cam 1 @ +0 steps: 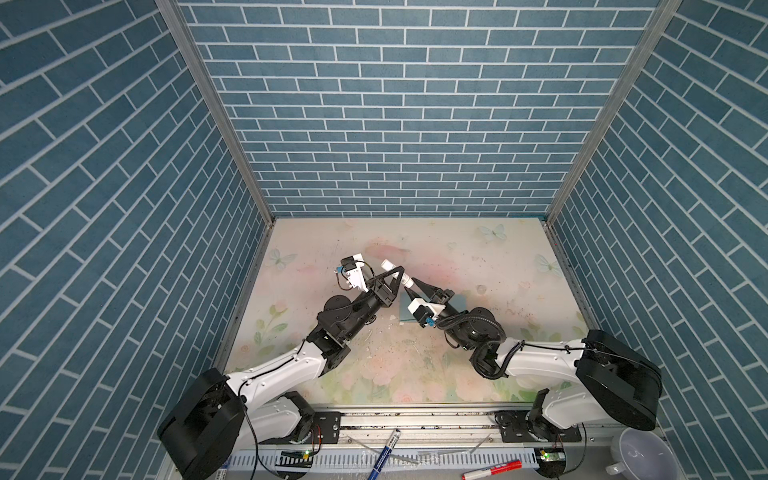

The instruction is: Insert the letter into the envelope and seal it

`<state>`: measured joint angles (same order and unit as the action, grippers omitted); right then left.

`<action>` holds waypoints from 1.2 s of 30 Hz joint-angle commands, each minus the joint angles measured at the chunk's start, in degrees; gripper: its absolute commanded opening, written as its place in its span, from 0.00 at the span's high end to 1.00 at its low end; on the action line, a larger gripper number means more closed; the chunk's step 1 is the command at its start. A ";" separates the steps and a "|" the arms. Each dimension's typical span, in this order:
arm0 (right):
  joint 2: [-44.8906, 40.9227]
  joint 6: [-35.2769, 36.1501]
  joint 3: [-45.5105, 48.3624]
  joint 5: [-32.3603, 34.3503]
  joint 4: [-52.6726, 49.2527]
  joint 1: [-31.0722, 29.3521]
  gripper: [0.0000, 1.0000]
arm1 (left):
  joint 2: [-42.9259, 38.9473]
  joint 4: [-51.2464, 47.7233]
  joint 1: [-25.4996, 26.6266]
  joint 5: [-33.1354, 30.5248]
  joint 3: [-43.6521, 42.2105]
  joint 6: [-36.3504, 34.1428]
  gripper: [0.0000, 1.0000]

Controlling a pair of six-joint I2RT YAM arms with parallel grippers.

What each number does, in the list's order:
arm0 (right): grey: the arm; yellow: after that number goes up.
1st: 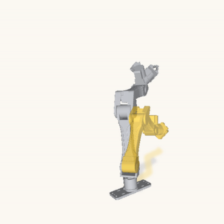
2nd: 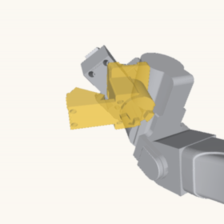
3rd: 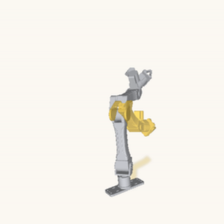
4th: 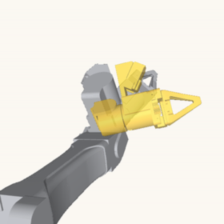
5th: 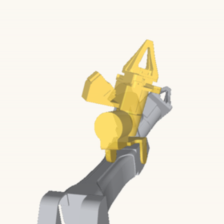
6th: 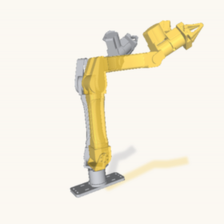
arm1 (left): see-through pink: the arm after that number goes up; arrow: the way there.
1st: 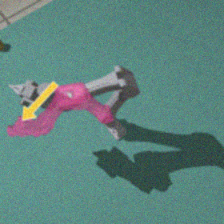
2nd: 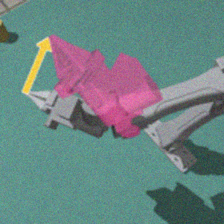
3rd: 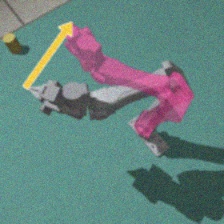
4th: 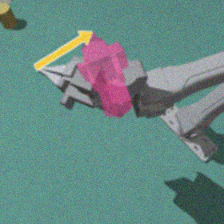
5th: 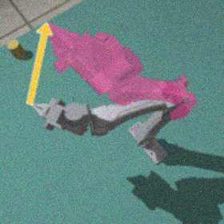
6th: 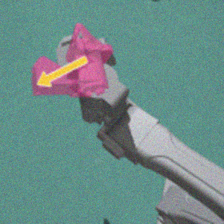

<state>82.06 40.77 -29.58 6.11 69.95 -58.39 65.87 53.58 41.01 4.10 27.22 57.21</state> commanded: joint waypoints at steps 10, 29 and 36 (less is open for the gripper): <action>0.04 -5.99 -2.75 -1.44 2.53 -0.19 0.95 | 0.43 1.87 0.12 1.02 1.25 0.41 1.00; -6.12 -78.50 -10.02 -44.96 -1.30 18.96 1.00 | 3.06 10.61 0.12 8.35 1.54 -7.46 1.00; 0.42 -96.81 -12.75 -49.96 9.73 21.83 1.00 | 2.93 10.24 0.12 8.91 1.69 -8.96 1.00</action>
<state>81.54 -41.74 -38.02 -43.11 69.43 -37.95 68.27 65.91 40.84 9.96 29.08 51.46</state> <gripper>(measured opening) 0.229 0.278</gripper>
